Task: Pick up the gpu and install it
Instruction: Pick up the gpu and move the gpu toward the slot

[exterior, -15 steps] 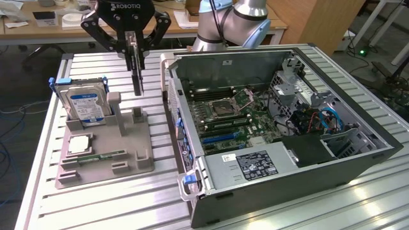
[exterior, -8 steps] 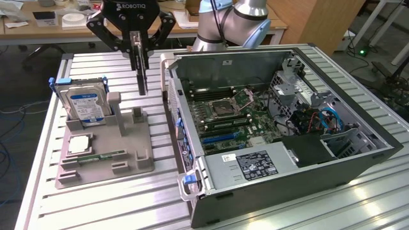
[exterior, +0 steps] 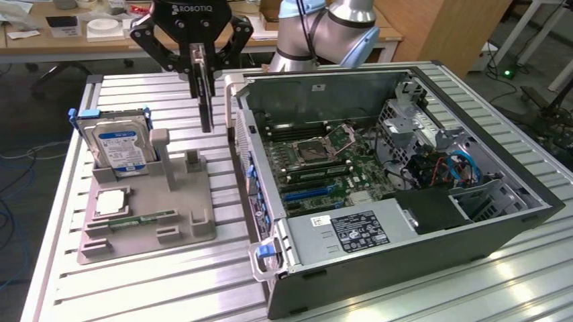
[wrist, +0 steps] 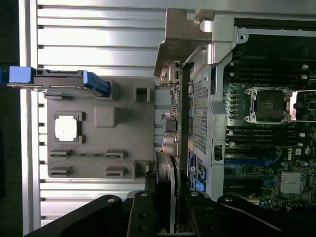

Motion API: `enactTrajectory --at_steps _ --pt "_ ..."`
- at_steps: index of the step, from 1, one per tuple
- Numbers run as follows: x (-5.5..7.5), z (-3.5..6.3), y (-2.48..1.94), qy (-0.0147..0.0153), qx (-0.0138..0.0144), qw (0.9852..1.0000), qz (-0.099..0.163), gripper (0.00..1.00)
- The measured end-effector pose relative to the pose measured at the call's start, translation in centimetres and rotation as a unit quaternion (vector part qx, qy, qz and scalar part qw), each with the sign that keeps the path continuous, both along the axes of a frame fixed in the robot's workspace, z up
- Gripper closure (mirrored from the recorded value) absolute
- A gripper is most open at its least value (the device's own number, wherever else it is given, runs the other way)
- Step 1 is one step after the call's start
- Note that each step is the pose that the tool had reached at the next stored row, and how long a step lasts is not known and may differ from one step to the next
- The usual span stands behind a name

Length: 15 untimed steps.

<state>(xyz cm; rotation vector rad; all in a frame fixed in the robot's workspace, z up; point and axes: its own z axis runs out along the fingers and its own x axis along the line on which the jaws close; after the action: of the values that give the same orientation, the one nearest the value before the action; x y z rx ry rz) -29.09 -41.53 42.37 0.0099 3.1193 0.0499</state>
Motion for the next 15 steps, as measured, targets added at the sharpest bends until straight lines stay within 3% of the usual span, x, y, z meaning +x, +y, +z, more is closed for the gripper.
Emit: enactTrajectory --at_steps 15 --pt "1.6 0.00 0.00 0.0000 0.0000 1.0000 0.000 0.73"
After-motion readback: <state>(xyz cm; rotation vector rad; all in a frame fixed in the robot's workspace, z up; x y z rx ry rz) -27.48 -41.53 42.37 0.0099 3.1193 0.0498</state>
